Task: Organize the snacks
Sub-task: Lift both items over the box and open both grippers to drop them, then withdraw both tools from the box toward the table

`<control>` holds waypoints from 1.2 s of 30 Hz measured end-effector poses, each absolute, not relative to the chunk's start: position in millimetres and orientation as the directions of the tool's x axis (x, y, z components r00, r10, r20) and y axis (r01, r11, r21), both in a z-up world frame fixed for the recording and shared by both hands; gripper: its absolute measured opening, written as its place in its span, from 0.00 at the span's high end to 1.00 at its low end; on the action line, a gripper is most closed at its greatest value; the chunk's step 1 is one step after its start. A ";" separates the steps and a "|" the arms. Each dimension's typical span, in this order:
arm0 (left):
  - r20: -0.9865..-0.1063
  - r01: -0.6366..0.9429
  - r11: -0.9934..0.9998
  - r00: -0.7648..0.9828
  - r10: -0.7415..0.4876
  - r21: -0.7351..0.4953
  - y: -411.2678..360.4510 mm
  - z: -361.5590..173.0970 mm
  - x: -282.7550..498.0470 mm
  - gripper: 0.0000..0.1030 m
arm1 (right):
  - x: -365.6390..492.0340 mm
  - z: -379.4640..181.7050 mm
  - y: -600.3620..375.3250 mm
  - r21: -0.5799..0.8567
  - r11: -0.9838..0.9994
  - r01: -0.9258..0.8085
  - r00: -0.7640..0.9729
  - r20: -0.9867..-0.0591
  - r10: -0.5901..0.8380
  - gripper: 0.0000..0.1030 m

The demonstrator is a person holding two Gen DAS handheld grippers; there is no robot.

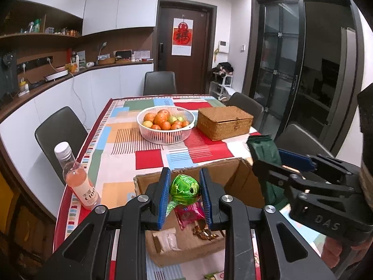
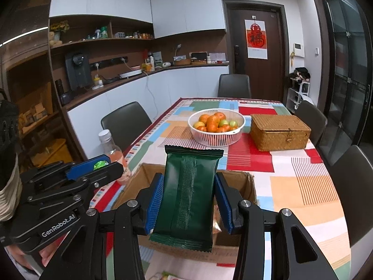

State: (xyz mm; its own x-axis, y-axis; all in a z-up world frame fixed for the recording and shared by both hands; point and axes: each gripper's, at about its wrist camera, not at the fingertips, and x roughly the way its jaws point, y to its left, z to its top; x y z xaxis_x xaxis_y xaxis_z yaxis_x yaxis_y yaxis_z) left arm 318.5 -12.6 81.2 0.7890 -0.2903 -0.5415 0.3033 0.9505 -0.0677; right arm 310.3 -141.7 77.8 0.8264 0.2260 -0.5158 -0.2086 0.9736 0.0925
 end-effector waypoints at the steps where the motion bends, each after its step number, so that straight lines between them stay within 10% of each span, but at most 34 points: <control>1: -0.546 0.301 0.951 0.786 -0.288 -0.068 -13.8 80.1 322.8 0.75 | 314.1 77.7 -142.3 0.100 0.974 -0.202 0.826 -0.517 0.224 0.56; 7: -0.585 0.271 0.960 0.768 -0.259 -0.069 -21.6 77.3 352.3 0.72 | 337.9 73.5 -143.8 0.114 0.978 -0.176 0.816 -0.539 0.210 0.56; 11: -0.585 0.258 0.965 0.776 -0.236 -0.047 -23.5 77.2 350.7 0.53 | 345.8 68.3 -143.6 0.097 0.983 -0.155 0.806 -0.564 0.183 0.54; 36: -0.613 0.248 0.968 0.771 -0.172 0.042 0.0 44.1 229.8 0.51 | 259.4 34.7 -126.9 -0.064 0.950 -0.305 0.759 -0.619 0.202 0.43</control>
State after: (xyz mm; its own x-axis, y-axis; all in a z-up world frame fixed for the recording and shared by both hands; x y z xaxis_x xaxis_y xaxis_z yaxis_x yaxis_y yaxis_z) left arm 229.8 0.0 44.1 0.7713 -0.1715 -0.6129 0.2483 0.9678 0.0416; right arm 259.4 -126.9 34.7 0.7589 0.2017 -0.6192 -0.3049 0.9502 -0.0643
